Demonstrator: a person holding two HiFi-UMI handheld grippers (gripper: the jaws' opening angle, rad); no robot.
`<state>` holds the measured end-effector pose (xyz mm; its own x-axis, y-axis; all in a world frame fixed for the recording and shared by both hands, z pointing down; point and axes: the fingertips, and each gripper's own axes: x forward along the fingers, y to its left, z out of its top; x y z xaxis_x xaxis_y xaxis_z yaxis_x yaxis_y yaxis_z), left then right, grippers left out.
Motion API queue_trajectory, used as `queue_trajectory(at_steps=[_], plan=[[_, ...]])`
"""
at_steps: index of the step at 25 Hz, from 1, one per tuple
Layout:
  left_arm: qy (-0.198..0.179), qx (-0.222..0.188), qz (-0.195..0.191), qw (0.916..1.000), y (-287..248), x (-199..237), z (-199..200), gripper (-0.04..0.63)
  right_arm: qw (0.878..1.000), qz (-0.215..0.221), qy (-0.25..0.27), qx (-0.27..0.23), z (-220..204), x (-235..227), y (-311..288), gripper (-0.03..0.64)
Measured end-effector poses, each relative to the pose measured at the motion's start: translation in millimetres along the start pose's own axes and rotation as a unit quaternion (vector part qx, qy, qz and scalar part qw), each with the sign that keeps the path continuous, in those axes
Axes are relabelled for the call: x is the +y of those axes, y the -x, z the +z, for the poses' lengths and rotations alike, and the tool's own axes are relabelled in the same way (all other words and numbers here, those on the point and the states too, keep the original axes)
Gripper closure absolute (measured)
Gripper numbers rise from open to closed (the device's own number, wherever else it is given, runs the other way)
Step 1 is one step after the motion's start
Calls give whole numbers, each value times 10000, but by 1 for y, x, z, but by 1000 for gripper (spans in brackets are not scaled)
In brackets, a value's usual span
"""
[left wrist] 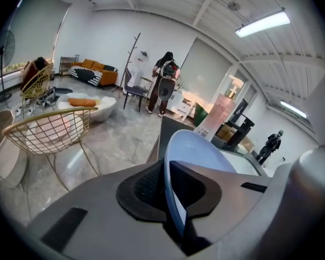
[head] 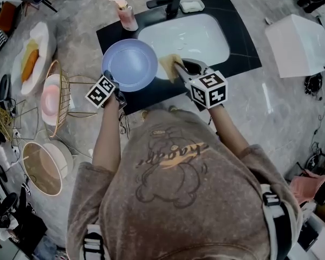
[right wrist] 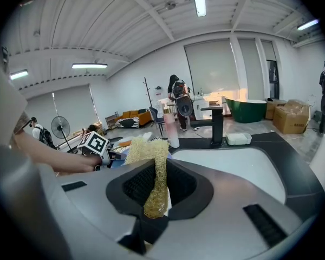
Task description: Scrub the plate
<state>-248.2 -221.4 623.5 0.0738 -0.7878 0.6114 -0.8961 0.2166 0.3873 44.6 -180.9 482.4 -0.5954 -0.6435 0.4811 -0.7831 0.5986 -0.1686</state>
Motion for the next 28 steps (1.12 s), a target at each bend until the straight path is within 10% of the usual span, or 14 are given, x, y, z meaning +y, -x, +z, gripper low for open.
queue_trajectory(at_steps=[16, 28], plan=[[-1225, 241, 362, 9915, -9, 5, 12, 476, 9999, -122, -4, -62, 8, -8, -8, 565], [-1997, -833, -1411, 9661, 70, -115, 100, 476, 9991, -184, 54, -372, 29, -12, -8, 565]])
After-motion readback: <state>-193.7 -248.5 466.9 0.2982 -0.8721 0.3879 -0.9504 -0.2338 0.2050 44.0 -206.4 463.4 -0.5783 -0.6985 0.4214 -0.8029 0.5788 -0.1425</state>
